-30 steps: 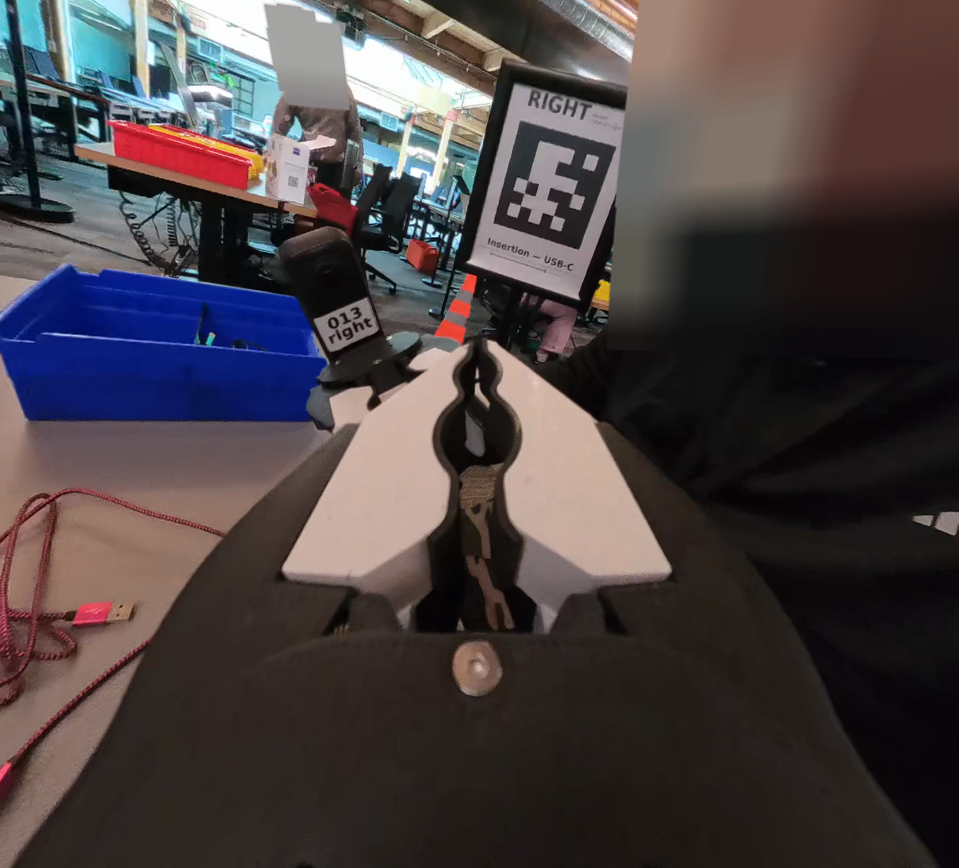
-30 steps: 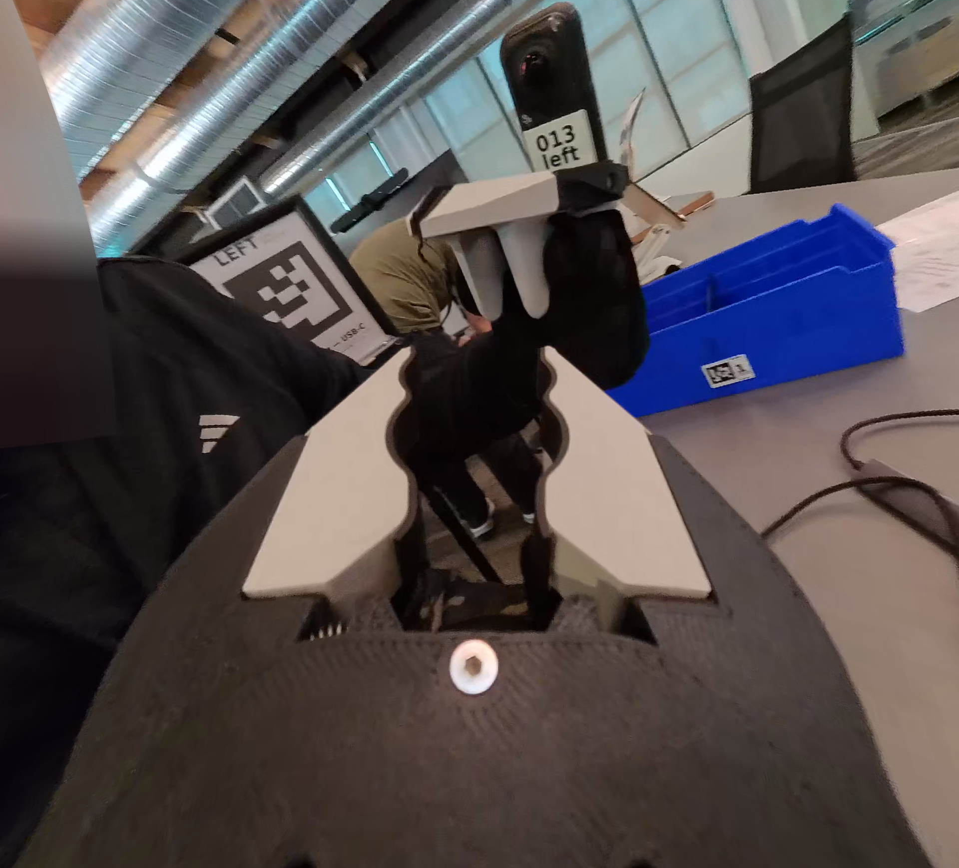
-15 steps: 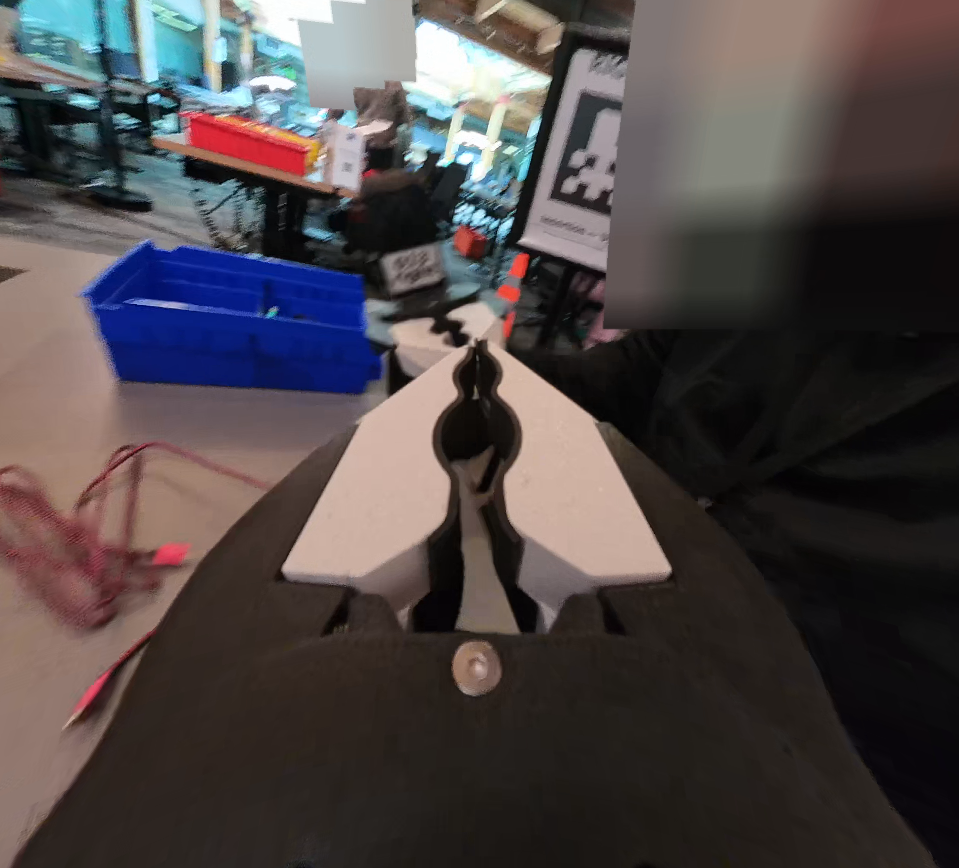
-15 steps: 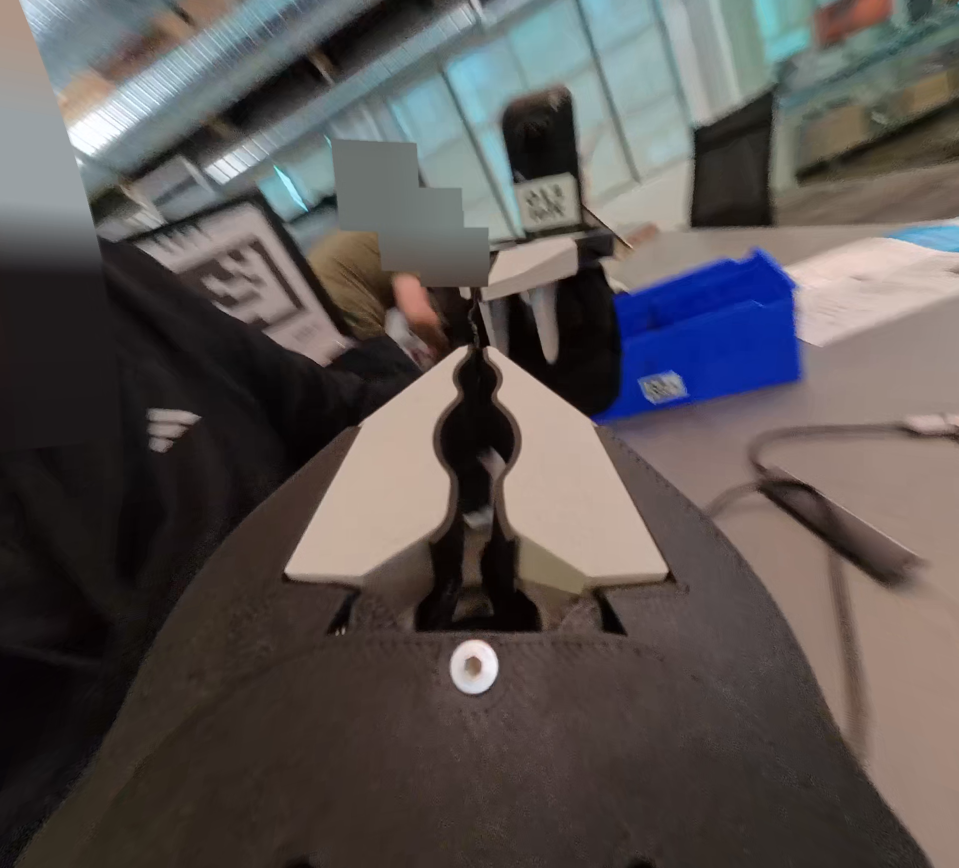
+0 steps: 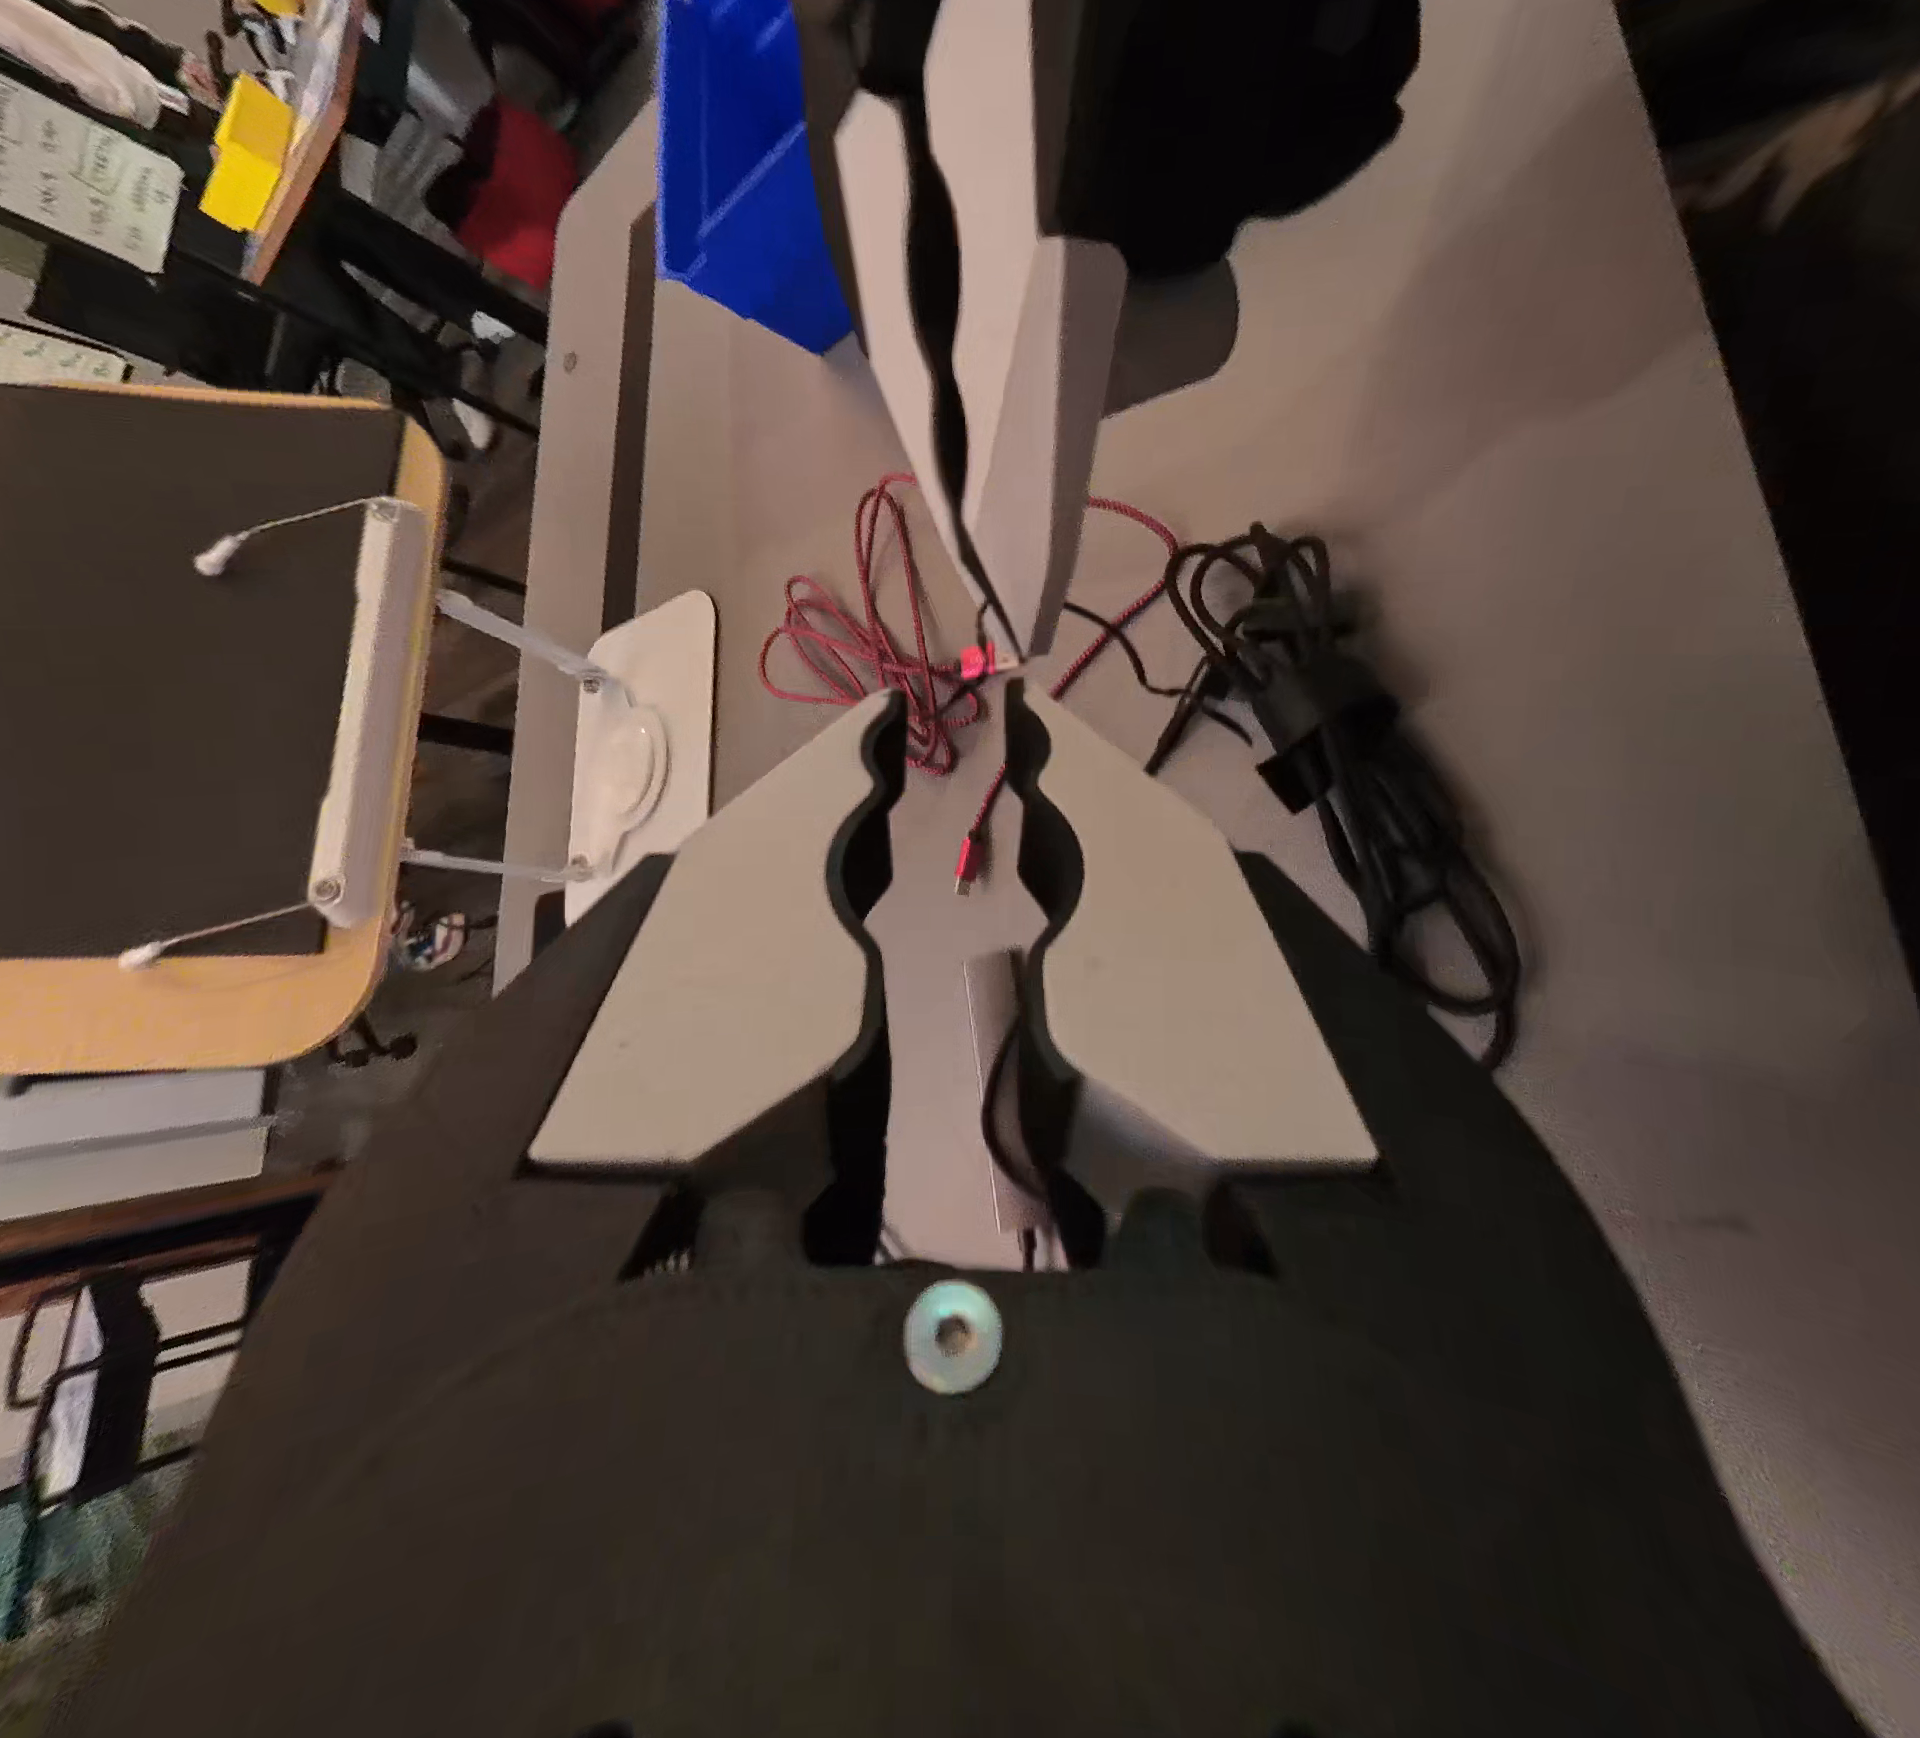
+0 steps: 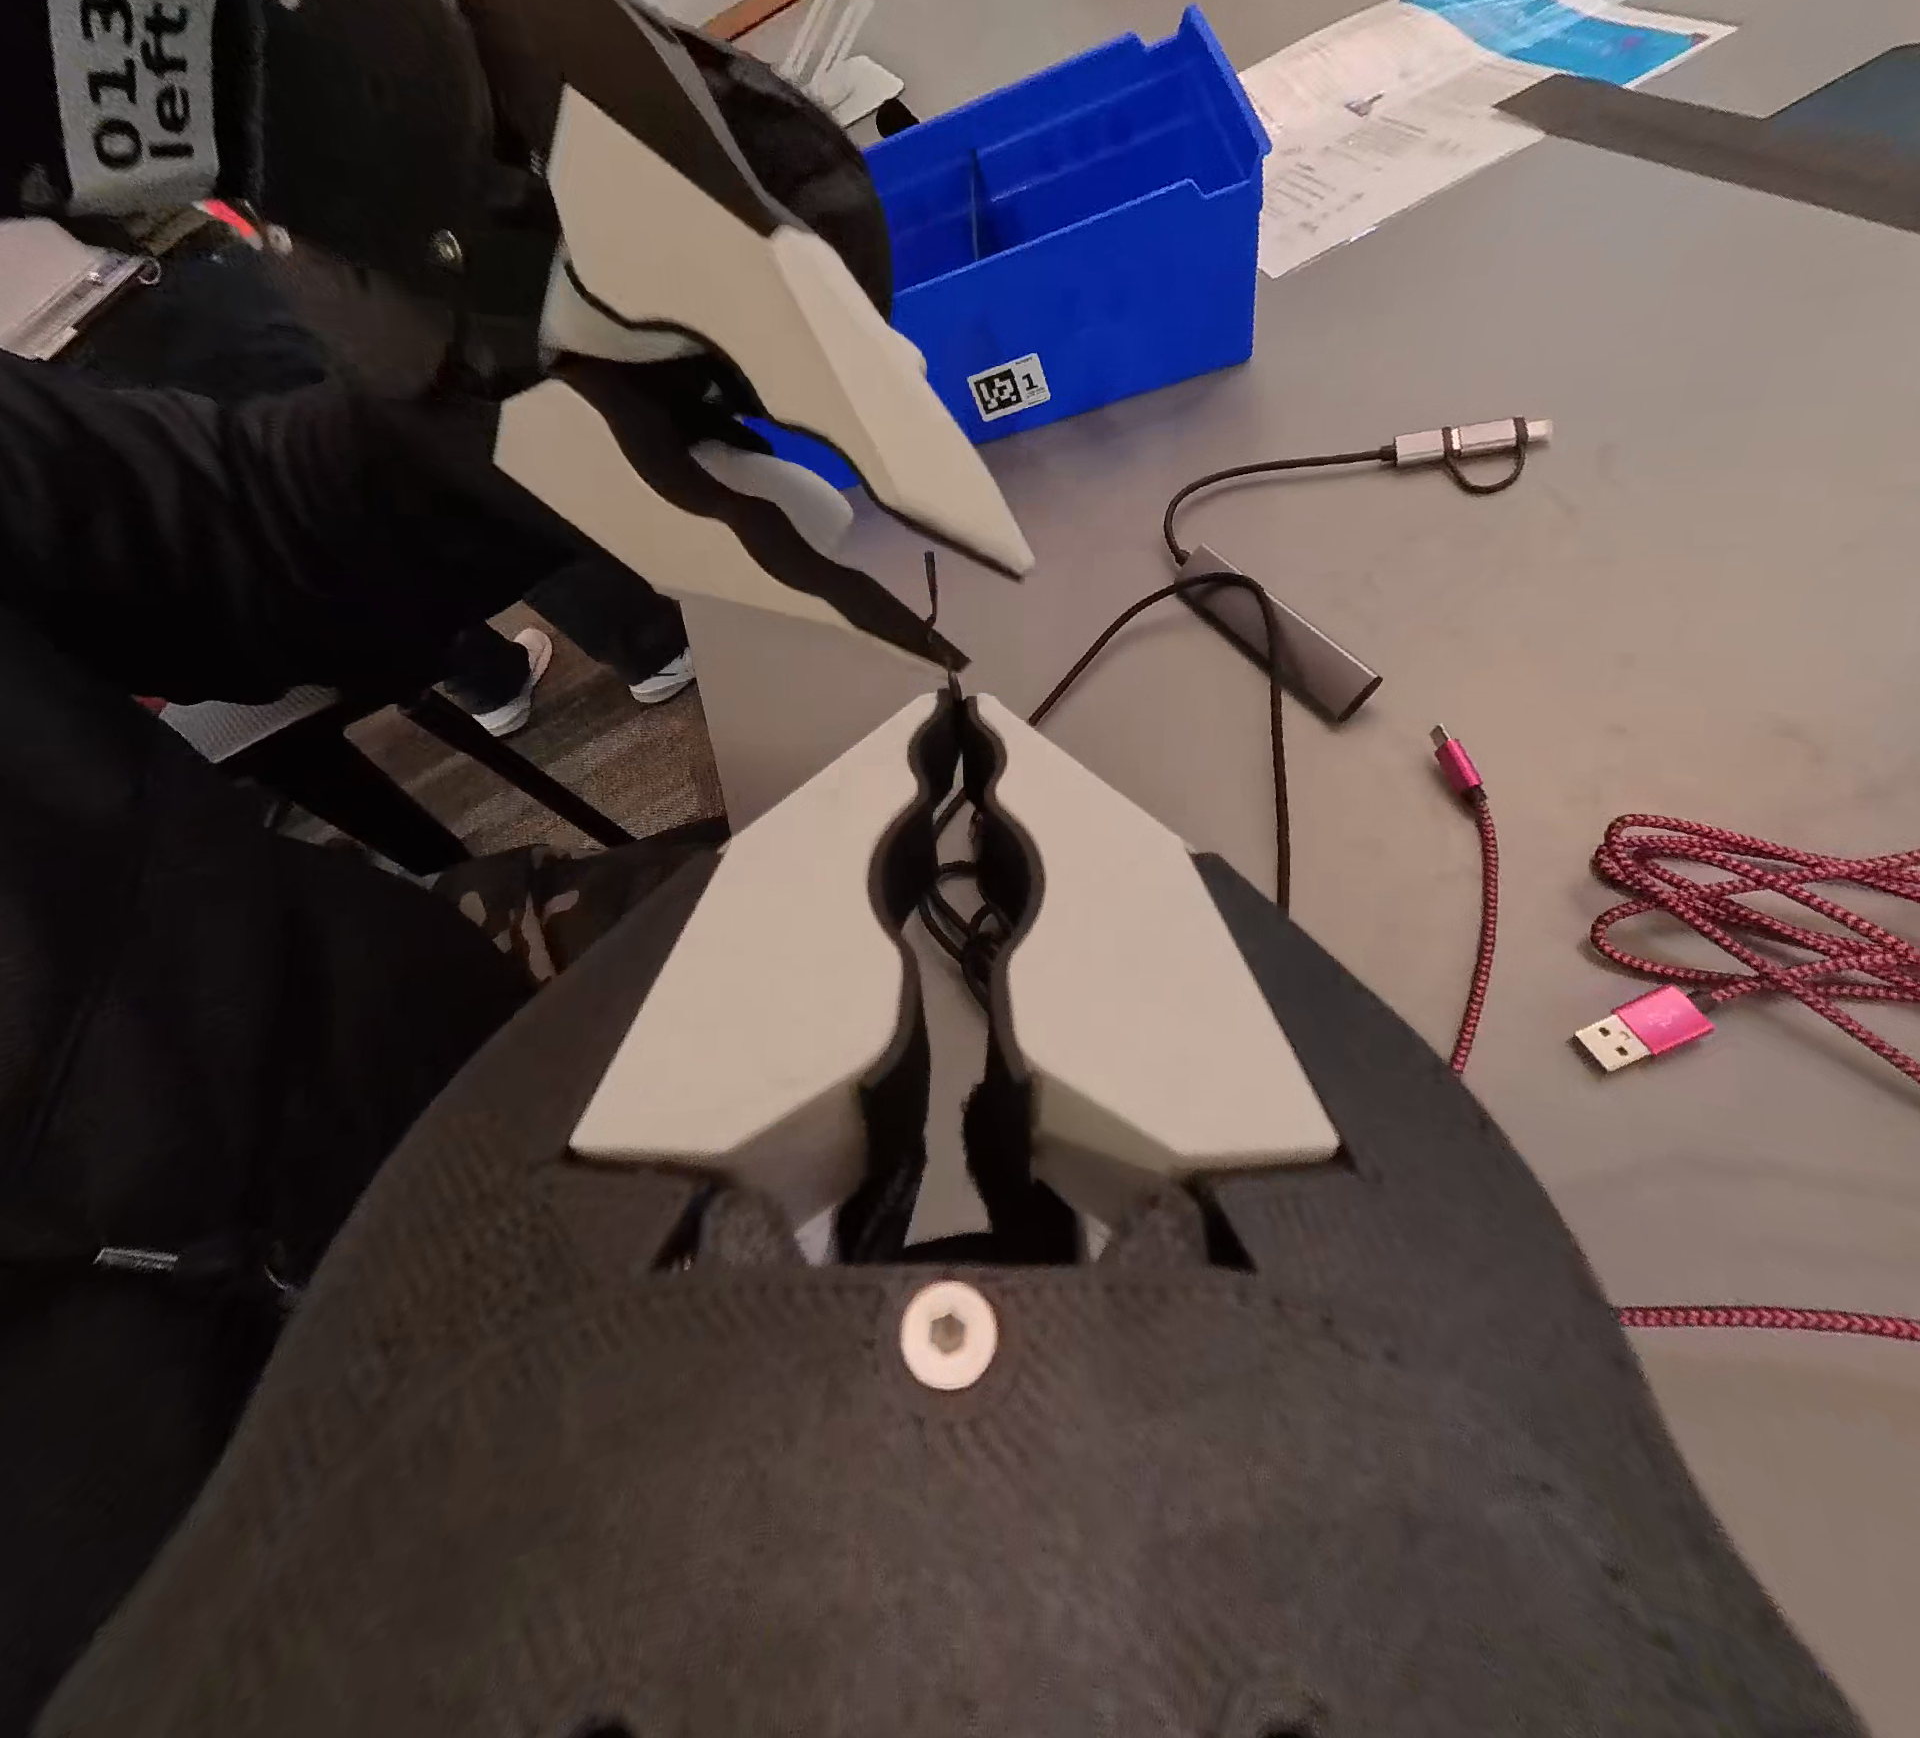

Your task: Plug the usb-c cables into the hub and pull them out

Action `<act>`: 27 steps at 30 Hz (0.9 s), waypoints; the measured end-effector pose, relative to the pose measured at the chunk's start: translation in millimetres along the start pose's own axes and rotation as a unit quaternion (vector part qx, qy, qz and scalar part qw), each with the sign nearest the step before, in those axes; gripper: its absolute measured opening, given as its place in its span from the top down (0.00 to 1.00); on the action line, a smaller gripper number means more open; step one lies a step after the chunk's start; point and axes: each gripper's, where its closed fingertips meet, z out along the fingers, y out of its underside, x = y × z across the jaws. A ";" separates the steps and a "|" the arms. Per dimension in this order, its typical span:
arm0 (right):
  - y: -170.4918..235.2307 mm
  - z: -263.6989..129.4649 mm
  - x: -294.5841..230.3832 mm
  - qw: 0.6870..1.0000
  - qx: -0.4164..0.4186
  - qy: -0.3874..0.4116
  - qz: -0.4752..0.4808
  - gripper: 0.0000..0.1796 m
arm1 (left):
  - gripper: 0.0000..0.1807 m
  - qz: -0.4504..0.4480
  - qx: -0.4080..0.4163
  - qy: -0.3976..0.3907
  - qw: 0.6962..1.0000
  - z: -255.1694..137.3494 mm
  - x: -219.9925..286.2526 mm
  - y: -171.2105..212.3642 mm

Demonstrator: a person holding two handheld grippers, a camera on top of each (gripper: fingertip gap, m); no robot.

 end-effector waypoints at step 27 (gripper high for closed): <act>-30.6 -37.2 37.2 0.983 0.156 0.036 0.093 1.00 | 0.84 -0.226 0.092 0.027 0.969 25.6 -1.4 -8.4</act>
